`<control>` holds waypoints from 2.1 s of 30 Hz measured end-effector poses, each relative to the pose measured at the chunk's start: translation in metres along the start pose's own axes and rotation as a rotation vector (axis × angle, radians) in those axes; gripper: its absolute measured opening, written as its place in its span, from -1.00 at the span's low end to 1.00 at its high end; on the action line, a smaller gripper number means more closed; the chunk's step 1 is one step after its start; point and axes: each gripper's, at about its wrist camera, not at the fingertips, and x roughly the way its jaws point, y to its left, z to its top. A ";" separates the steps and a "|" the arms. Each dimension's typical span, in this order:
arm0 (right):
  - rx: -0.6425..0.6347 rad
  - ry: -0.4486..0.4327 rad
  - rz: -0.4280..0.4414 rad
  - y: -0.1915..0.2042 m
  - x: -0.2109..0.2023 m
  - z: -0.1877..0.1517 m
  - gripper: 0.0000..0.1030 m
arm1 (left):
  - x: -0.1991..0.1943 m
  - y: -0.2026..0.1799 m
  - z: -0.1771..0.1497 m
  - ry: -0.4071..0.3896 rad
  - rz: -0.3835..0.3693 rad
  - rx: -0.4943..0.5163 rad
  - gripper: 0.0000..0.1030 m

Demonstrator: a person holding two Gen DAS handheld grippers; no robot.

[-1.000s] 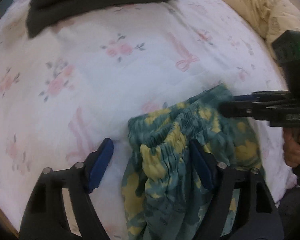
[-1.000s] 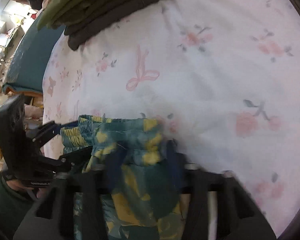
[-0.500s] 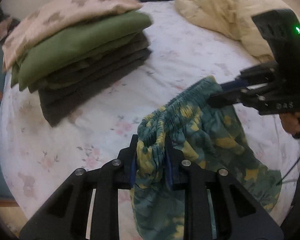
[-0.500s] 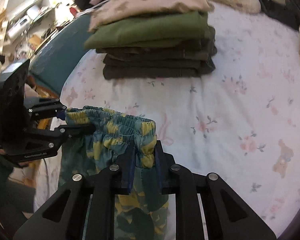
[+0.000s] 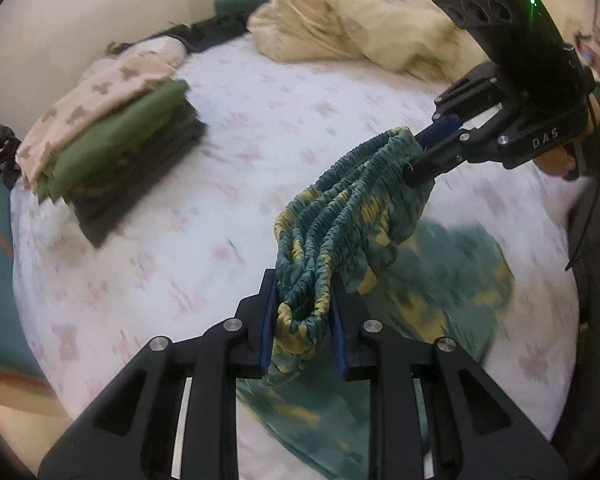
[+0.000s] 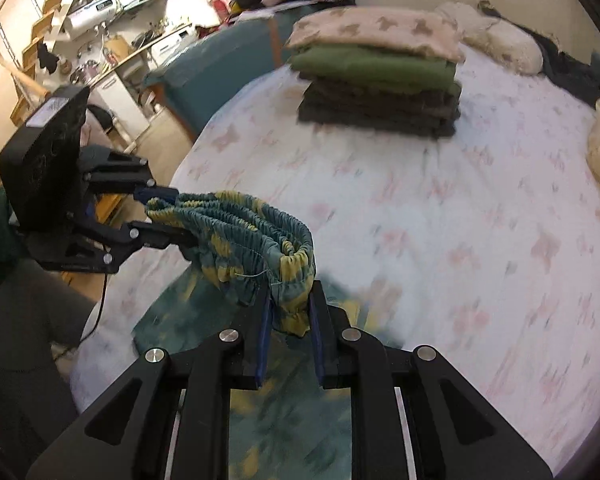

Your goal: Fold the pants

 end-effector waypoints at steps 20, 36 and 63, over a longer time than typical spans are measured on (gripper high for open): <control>0.029 0.257 0.060 0.055 -0.002 -0.113 -0.24 | -0.026 -0.038 -0.057 0.197 -0.240 -0.200 0.28; 0.217 0.341 -0.071 0.037 0.068 -0.120 -0.66 | 0.064 -0.042 -0.084 0.365 -0.054 -0.630 0.15; 0.705 0.132 -0.213 -0.095 0.034 -0.103 -0.47 | 0.052 0.060 -0.123 0.298 0.196 -0.983 0.14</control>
